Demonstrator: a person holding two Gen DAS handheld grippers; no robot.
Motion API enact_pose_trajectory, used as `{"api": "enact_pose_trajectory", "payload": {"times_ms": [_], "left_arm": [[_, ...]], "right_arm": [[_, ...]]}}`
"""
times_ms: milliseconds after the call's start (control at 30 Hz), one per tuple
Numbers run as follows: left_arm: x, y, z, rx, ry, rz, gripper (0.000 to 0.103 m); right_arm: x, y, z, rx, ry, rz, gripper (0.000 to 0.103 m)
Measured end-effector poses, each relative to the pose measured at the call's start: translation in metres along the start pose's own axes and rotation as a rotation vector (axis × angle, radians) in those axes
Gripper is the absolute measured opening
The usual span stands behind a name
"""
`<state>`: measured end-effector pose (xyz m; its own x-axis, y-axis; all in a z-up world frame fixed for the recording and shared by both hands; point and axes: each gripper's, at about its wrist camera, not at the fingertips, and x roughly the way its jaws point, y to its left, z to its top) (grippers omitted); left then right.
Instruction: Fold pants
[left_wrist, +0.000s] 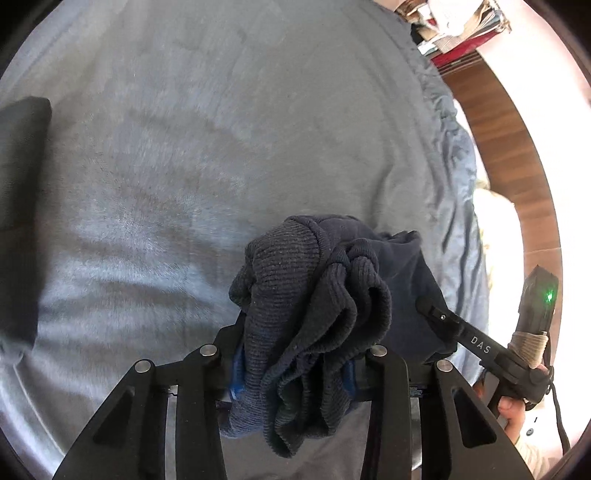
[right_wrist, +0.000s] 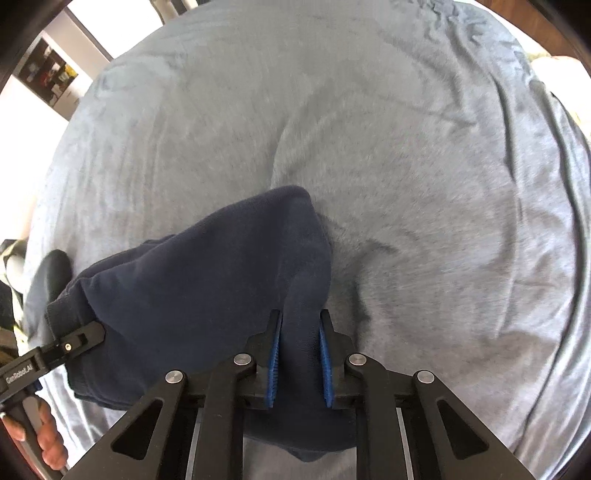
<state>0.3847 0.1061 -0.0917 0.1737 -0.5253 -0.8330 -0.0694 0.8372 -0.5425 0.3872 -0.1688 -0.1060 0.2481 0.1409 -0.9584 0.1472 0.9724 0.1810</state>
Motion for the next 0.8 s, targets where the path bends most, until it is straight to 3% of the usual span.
{"api": "enact_pose_trajectory", "payload": {"times_ms": [167,433,800], "left_arm": [[-0.040,-0.016,-0.008,0.012,-0.054,-0.019,0.038],[-0.109,-0.021,-0.011,0.042,-0.166,-0.007,0.039],[-0.196,0.043,-0.023,0.001,-0.311,0.068,0.039]], "right_arm": [[-0.040,0.001,0.002,-0.024,-0.055,0.000,0.019],[-0.101,0.039,-0.011,-0.120,-0.138,0.015,0.019],[-0.131,0.138,-0.025,-0.274,-0.208,0.087,0.019]]}}
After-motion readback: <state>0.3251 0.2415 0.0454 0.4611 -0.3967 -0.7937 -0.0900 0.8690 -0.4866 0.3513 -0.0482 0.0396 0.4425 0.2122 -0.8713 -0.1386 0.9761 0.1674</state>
